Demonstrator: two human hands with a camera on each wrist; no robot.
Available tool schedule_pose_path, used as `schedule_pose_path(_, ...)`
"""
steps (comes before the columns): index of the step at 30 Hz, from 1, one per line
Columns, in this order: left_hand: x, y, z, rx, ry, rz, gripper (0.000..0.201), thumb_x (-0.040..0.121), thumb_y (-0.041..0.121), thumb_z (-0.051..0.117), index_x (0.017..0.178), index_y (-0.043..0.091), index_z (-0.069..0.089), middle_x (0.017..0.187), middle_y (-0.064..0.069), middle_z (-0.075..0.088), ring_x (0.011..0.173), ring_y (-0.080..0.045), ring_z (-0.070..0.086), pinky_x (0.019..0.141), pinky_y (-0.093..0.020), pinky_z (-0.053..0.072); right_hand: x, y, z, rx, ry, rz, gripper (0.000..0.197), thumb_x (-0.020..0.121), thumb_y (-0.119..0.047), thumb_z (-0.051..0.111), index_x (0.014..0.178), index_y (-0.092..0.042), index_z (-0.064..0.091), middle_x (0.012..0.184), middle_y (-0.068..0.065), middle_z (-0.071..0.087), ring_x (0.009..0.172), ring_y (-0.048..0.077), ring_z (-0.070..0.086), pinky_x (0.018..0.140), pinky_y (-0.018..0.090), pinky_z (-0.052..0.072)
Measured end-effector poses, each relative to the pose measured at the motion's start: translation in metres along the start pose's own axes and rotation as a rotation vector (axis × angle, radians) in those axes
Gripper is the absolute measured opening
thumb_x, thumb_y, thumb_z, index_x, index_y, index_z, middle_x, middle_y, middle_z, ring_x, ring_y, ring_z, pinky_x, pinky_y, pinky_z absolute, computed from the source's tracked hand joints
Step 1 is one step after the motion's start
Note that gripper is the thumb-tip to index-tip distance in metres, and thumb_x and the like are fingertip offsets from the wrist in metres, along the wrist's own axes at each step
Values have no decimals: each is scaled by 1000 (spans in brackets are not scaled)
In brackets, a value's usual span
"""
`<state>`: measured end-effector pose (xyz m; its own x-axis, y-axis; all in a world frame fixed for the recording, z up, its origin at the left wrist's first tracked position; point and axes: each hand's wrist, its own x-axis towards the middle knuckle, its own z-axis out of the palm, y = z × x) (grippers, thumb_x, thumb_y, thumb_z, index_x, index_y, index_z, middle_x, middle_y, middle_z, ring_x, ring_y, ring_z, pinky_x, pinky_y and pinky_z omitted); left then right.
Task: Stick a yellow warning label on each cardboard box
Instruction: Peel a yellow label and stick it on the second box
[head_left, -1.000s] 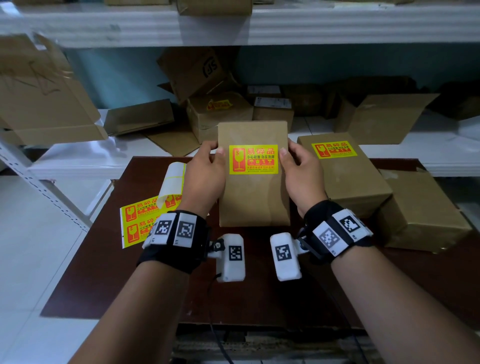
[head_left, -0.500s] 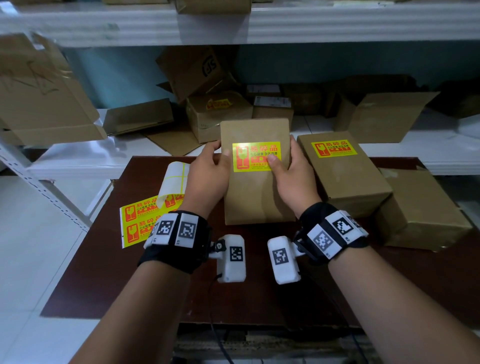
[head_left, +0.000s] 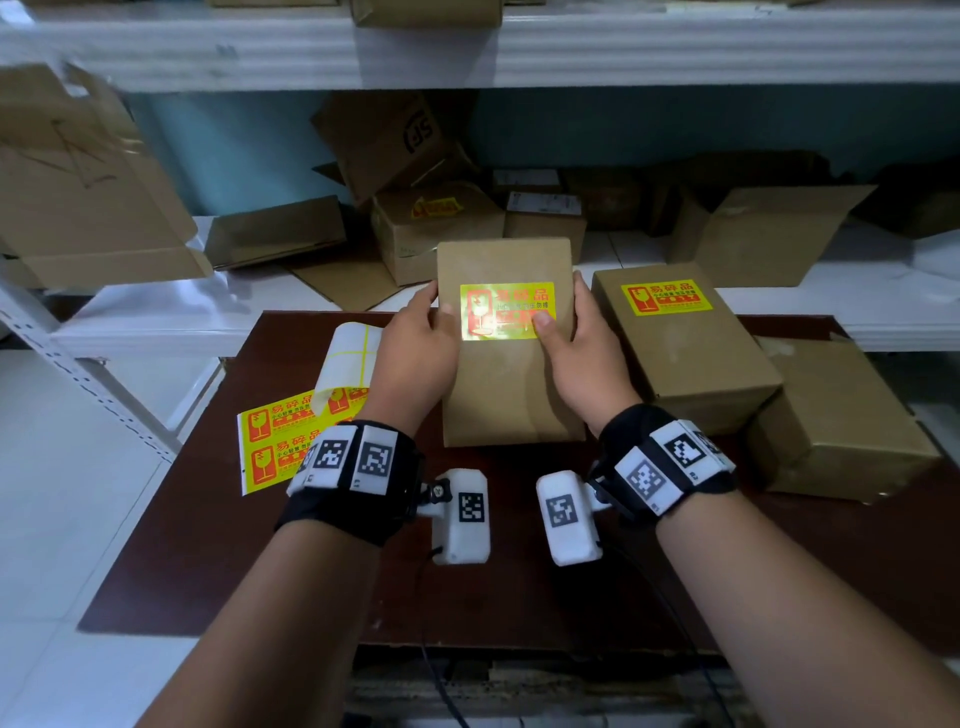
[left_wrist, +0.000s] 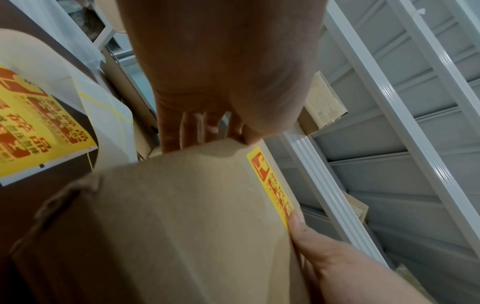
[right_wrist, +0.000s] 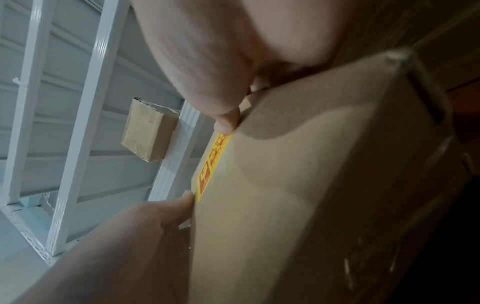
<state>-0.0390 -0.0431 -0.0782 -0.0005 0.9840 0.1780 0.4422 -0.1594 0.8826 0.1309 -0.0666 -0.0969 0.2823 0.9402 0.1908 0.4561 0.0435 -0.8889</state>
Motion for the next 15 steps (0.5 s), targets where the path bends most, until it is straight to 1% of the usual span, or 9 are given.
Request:
schedule_pose_path(2,-1,2,0,-2,1,-6,43,102,43,42,139,25,54,123,5,65,112,-15,59,92,-33,48,0,0,0,7,-6,18,66,99,-47,47,159,-30,24,149,-2,52,134,20,50,112,48,41)
schedule_pose_path(4,-3,4,1,-22,-4,-3,44,97,49,52,133,25,56,111,13,63,109,-12,60,90,-32,49,-1,-1,0,14,-3,23,63,101,-45,44,159,-30,24,150,-2,51,135,19,50,112,47,41)
schedule_pose_path(6,-4,4,1,12,-9,27,49,90,48,63,132,25,55,106,17,59,105,-10,58,86,-30,47,0,-1,0,20,9,12,64,97,-51,39,157,-30,29,149,-3,52,135,17,50,112,47,41)
schedule_pose_path(7,-4,4,1,35,-13,42,51,89,46,66,133,25,54,106,16,58,105,-10,57,85,-30,46,-1,-1,0,26,8,13,67,95,-55,38,156,-31,31,149,-5,52,135,16,50,112,46,41)
schedule_pose_path(9,-3,4,0,26,-27,32,48,90,39,67,134,25,53,106,16,57,106,-11,57,87,-30,47,-2,-4,-2,23,0,7,68,93,-56,46,155,-31,33,146,-9,54,132,11,51,112,40,42)
schedule_pose_path(11,0,3,0,-33,-54,-23,43,92,29,62,135,27,54,107,17,58,109,-14,59,93,-35,50,-5,-6,-6,12,-9,-19,62,96,-45,58,152,-30,36,140,-11,58,124,7,54,105,32,43)
schedule_pose_path(12,1,3,-1,-56,-67,-44,44,91,25,58,135,28,54,111,15,60,110,-16,60,96,-39,51,-5,-6,-6,10,-11,-24,63,96,-40,60,153,-30,35,139,-11,58,123,7,54,104,31,43)
schedule_pose_path(14,1,4,-2,-78,-94,-67,52,87,18,50,137,31,53,118,8,63,109,-18,62,95,-46,53,-4,-4,-6,11,-16,-21,66,97,-41,59,156,-29,30,143,-10,56,129,11,53,108,36,43)
schedule_pose_path(15,2,4,-2,-89,-97,-80,54,88,14,47,138,30,53,118,8,64,107,-18,63,94,-47,54,-2,-2,-4,12,-18,-8,67,98,-43,56,158,-30,27,146,-9,54,132,13,51,111,40,42)
